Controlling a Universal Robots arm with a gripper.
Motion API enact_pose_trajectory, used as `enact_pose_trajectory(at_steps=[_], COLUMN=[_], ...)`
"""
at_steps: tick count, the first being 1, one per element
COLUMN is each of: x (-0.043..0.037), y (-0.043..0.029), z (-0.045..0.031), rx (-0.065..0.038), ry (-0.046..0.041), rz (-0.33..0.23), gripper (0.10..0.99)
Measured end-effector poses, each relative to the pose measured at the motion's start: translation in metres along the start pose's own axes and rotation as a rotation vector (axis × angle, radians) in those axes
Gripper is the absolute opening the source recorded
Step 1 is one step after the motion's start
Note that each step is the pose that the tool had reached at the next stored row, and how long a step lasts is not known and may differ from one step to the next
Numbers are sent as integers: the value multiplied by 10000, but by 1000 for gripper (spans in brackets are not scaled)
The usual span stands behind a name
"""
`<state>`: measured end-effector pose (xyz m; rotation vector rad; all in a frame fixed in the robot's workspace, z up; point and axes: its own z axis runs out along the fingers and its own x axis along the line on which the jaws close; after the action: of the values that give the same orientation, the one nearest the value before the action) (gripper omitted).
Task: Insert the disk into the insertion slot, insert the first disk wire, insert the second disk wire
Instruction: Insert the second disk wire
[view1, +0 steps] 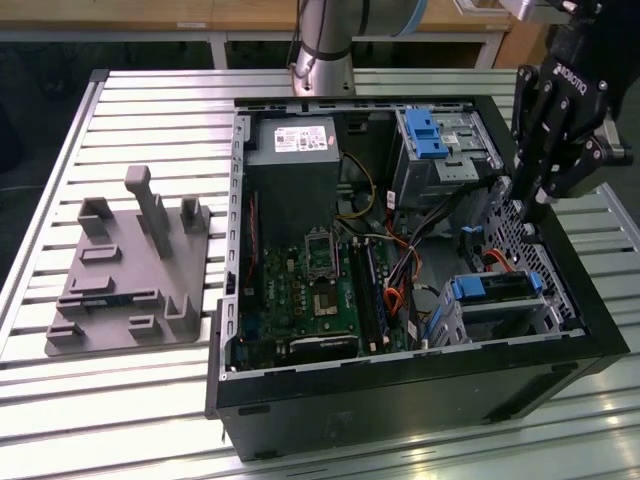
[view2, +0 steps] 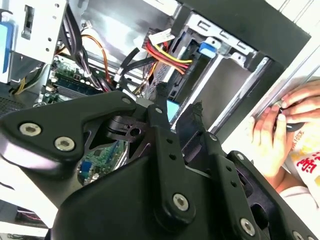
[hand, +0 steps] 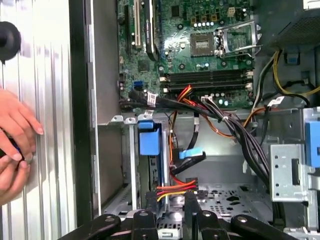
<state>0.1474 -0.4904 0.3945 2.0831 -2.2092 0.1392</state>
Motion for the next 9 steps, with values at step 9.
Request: enact_pose_trajectory(at_steps=[9], x=[-177], y=[213], z=[37], rx=[190], ry=[301], rz=[25], gripper=[357])
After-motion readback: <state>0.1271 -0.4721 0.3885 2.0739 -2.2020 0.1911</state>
